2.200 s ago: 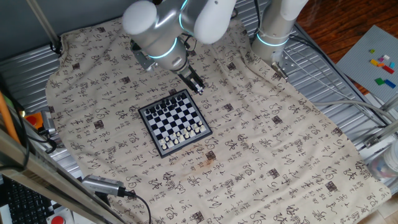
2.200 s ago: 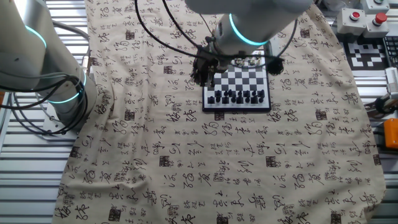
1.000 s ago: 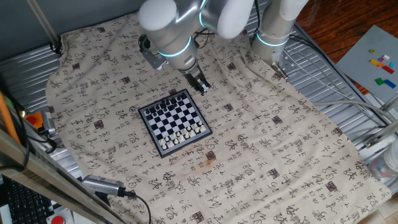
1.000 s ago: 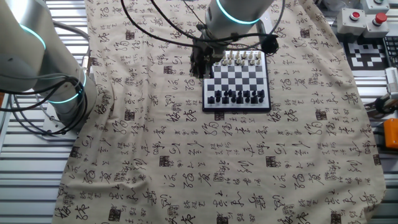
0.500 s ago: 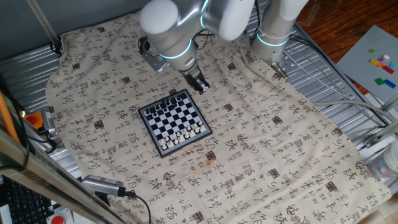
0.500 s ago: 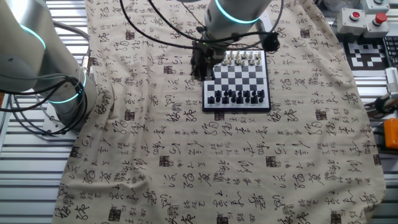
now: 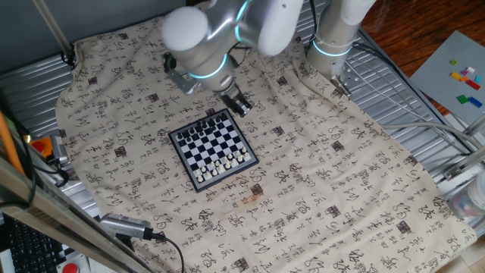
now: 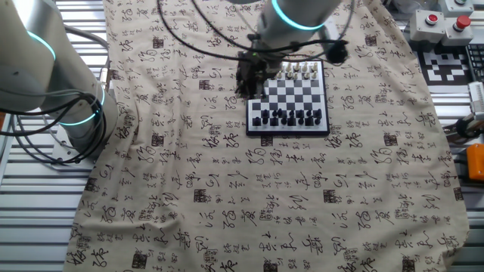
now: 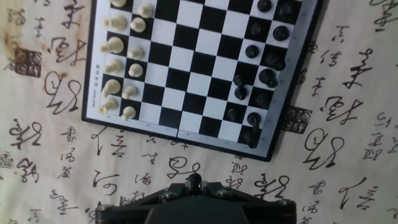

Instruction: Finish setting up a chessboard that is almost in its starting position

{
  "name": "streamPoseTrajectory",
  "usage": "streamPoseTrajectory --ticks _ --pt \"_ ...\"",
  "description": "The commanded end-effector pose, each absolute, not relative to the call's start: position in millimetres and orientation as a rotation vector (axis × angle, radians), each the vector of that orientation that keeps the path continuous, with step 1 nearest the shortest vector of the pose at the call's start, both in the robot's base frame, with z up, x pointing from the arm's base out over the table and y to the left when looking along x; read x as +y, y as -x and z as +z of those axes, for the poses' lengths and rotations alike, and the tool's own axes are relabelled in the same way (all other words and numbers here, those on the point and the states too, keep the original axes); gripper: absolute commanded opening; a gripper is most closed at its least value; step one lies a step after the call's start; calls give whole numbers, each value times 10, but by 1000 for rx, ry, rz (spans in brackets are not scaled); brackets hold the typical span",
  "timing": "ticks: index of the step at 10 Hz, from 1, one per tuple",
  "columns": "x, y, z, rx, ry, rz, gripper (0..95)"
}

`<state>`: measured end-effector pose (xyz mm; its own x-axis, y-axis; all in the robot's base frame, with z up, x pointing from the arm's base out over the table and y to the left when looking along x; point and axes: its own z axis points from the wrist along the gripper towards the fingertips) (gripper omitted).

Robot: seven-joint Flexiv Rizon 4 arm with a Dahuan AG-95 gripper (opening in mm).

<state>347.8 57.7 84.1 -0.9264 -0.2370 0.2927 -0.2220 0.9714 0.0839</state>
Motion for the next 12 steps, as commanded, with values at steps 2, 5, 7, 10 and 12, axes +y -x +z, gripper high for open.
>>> streamPoseTrajectory --ticks 2,5,7,10,12 --pt "588 -3495 845 -2804 -316 -72 0" --pt "592 -3500 842 -2801 -311 -71 0" --pt "592 -3500 841 -2802 -311 -71 0" --pt "592 -3500 841 -2790 -270 -62 0" --pt "592 -3500 841 -2791 -225 -48 0"
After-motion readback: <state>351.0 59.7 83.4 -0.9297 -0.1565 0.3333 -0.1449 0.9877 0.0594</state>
